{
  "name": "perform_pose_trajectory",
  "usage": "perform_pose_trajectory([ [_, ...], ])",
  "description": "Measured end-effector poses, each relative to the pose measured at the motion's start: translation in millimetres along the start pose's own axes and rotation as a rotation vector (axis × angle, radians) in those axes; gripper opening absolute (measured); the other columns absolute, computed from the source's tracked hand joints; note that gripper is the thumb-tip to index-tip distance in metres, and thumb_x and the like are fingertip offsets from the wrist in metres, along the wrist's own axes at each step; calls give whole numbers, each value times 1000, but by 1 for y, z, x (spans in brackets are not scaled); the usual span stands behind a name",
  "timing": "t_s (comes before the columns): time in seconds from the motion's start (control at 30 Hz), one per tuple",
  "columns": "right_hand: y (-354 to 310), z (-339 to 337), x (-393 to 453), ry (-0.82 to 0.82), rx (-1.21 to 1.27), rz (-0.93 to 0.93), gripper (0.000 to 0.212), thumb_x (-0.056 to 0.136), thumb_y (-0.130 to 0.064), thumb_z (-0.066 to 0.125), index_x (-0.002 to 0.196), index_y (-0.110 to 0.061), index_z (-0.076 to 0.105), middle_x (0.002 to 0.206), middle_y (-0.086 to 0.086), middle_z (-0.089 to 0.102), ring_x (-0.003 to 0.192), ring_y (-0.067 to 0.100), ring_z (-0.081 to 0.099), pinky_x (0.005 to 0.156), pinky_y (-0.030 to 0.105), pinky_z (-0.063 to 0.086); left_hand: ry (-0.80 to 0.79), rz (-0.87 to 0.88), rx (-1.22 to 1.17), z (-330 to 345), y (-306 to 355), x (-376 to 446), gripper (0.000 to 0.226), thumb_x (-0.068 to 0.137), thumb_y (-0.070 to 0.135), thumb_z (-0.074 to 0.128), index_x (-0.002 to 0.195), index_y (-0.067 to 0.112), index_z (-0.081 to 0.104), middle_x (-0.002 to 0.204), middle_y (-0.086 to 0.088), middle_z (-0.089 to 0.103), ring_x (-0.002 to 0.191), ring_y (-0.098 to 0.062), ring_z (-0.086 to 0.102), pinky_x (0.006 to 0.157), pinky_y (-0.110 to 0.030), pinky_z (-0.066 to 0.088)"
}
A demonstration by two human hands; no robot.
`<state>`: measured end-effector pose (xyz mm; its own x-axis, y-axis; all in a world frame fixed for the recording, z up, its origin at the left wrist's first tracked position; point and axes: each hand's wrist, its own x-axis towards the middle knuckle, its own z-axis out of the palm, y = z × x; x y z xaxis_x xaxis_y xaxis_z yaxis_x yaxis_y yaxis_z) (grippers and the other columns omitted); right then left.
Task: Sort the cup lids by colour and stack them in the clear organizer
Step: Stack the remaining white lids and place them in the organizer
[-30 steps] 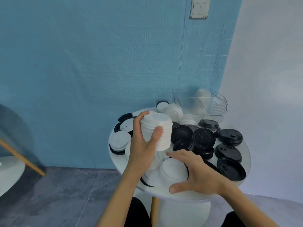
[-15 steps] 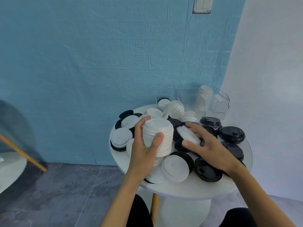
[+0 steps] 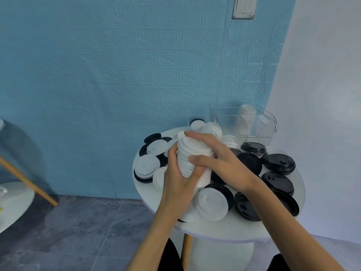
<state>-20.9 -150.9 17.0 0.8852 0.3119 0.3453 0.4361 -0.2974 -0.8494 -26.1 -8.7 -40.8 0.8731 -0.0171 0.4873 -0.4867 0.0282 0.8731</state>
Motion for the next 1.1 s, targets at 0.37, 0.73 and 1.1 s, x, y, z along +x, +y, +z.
perform_pose_trajectory([
  [0.37, 5, 4, -6, 4, 42, 57, 49, 84, -35, 70, 133, -35, 65, 136, -13, 58, 130, 0, 51, 117, 35, 38, 42, 41, 76, 5, -2, -2, 98, 73, 43, 86, 149, 54, 25, 134, 43, 51, 124, 8, 56, 92, -9, 46],
  [0.73, 41, -21, -35, -115, -17, 68, 83, 93, -67, 55, 160, -31, 23, 161, -23, 33, 149, -3, 26, 125, 31, 25, 80, 21, 41, -4, -2, 8, 72, 72, 58, 75, 137, 47, 46, 129, 36, 55, 121, 7, 55, 93, -10, 45],
  [1.1, 87, -7, -66, -188, -738, 36, 107, 63, -78, 76, 154, -49, 27, 130, -40, 38, 131, -8, 21, 110, 22, 11, 96, 1, 13, -4, -16, 6, 74, 72, 57, 74, 139, 42, 47, 140, 24, 55, 127, 3, 54, 99, -13, 46],
])
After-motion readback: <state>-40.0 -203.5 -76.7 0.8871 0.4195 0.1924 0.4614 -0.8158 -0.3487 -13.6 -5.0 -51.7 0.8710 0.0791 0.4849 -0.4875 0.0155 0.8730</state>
